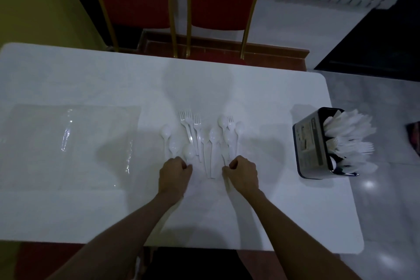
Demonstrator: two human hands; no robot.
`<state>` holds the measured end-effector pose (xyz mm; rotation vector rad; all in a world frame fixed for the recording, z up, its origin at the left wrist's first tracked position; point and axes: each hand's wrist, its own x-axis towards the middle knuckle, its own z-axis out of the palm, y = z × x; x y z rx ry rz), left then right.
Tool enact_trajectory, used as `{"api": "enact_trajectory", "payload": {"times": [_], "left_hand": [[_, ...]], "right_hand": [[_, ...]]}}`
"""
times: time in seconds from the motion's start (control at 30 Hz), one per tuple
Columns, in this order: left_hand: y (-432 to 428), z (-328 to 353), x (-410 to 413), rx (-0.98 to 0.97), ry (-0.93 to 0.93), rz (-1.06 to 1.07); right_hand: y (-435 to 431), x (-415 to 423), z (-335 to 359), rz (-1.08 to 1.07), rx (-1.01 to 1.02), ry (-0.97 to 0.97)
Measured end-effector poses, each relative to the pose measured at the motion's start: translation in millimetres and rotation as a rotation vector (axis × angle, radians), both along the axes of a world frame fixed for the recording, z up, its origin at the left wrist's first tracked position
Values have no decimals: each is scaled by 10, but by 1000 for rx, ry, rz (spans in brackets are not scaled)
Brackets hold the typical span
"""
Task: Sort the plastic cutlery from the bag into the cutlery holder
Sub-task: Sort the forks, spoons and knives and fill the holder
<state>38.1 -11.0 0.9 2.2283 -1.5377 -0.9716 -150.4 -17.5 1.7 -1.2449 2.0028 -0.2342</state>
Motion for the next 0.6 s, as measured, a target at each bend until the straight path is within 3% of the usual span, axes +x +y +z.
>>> {"api": "enact_trajectory", "payload": {"times": [0.3, 0.47, 0.6], "left_hand": [[-695, -16, 52, -194, -10, 45], [-1087, -59, -38, 71, -183, -27], [-1168, -61, -54, 182, -52, 14]], "right_hand": [[-288, -75, 77, -196, -239, -112], [-458, -46, 55, -265, -224, -40], [-560, -19, 3, -292, -231, -15]]}}
